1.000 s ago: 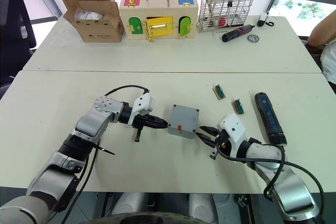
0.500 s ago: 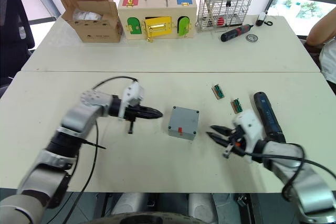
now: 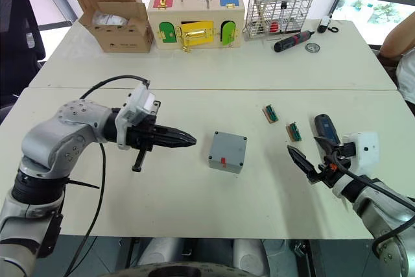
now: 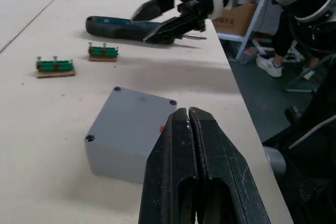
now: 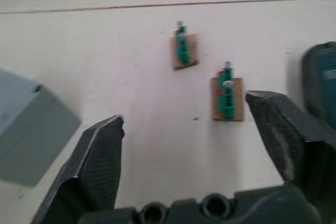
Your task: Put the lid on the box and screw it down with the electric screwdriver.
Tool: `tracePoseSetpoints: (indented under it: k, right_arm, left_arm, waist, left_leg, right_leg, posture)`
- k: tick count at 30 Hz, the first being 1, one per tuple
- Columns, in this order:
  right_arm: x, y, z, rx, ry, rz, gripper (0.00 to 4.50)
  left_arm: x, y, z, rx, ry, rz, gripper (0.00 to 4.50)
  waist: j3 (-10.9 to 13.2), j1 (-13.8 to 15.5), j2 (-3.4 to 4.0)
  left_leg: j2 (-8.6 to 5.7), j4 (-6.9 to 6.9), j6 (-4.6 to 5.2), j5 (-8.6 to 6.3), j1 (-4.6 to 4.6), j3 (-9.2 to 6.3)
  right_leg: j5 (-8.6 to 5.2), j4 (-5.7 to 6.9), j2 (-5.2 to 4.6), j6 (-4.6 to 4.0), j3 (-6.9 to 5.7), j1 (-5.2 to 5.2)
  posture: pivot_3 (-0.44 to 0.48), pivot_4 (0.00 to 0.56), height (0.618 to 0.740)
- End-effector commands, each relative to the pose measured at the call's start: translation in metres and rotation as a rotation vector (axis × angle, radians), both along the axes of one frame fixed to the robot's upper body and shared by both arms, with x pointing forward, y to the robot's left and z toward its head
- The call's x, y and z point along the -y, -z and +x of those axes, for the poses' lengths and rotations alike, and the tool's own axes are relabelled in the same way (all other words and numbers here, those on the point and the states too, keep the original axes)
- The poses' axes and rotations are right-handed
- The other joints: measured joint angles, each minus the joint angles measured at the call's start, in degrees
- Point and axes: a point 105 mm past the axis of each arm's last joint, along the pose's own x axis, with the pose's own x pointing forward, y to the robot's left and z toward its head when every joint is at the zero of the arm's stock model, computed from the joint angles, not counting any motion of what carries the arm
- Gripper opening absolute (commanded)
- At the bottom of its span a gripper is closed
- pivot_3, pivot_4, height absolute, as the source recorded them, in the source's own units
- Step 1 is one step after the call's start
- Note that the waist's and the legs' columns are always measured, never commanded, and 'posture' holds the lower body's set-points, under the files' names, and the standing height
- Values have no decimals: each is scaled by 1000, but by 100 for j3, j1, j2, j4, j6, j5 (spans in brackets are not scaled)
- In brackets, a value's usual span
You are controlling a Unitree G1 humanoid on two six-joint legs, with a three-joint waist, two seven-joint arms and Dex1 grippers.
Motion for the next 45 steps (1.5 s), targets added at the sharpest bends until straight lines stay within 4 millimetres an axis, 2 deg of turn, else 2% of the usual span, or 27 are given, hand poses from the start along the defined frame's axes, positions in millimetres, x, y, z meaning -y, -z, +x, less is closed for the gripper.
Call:
tracePoseSetpoints:
  k: [1, 4, 10, 15, 28, 31, 33, 36, 38, 45]
  right_arm:
    - [2, -4, 10, 51, 48, 1, 4494]
    - [1, -1, 19, 51, 56, 22, 4494]
    - [7, 9, 37, 29, 80, -5, 4494]
    - [8, 12, 46, 33, 94, 7, 3187]
    - [10, 14, 57, 46, 89, 5, 3187]
    - [8, 18, 57, 36, 82, -5, 2685]
    - [8, 20, 56, 27, 77, -15, 2156]
    - [7, 22, 56, 22, 76, -17, 1022]
    - [7, 22, 56, 18, 77, -20, 74]
    - [9, 18, 56, 34, 92, -18, 74]
  left_arm:
    - [6, 2, -7, 56, 24, 17, 0]
    - [7, 10, -7, 93, 10, 59, 0]
    - [15, 9, 3, 139, -64, 47, 0]
    - [17, 13, 3, 156, -86, 55, 0]
    - [16, 14, 6, 157, -104, 58, 0]
    - [16, 14, 6, 157, -106, 56, 0]
    - [17, 14, 6, 158, -107, 55, 0]
    - [17, 14, 7, 158, -109, 54, 0]
    - [17, 14, 7, 159, -110, 54, 0]
    - [16, 14, 10, 165, -118, 54, 0]
  waist:
    - [1, 2, 1]
    - [0, 2, 3]
    - [1, 4, 4]
    - [1, -4, 5]
    - [1, 0, 6]
    - [1, 1, 6]
    - [1, 1, 6]
    - [1, 0, 6]
    - [1, -1, 6]
    - [1, 1, 6]
  left_leg:
    - [0, 0, -1, 0, 0, 0]
    - [0, -2, -2, 1, 0, 0]
    - [-1, -2, -1, 1, 0, 1]
    - [-1, -3, -1, 1, -1, 2]
    - [-1, -3, -2, 1, -1, 4]
    - [-1, -3, -2, 1, -1, 4]
    - [-1, -3, -2, 1, -1, 4]
    - [-1, -3, -2, 1, -1, 4]
    - [-1, -3, -2, 1, -1, 4]
    - [-1, -3, -2, 1, -1, 4]
  right_leg:
    - [0, 0, 0, 0, 0, 0]
    - [0, -1, 1, 0, -1, -1]
    - [0, -1, 1, 0, -5, -1]
    - [0, -1, 2, 0, -5, -3]
    - [0, -1, 3, 0, -5, -3]
    - [0, 0, 3, 0, -5, -3]
    - [0, 0, 3, 0, -5, -3]
    - [0, 0, 3, 0, -5, -3]
    - [0, 0, 3, 0, -5, -3]
    - [0, 0, 3, 0, -5, -3]
  posture:
    - [0, 150, 737]
    - [0, 150, 737]
    - [0, 150, 737]
    - [0, 150, 737]
    - [0, 150, 737]
    - [0, 150, 737]
    - [0, 150, 737]
    - [0, 150, 737]
    - [0, 150, 737]
    - [0, 150, 737]
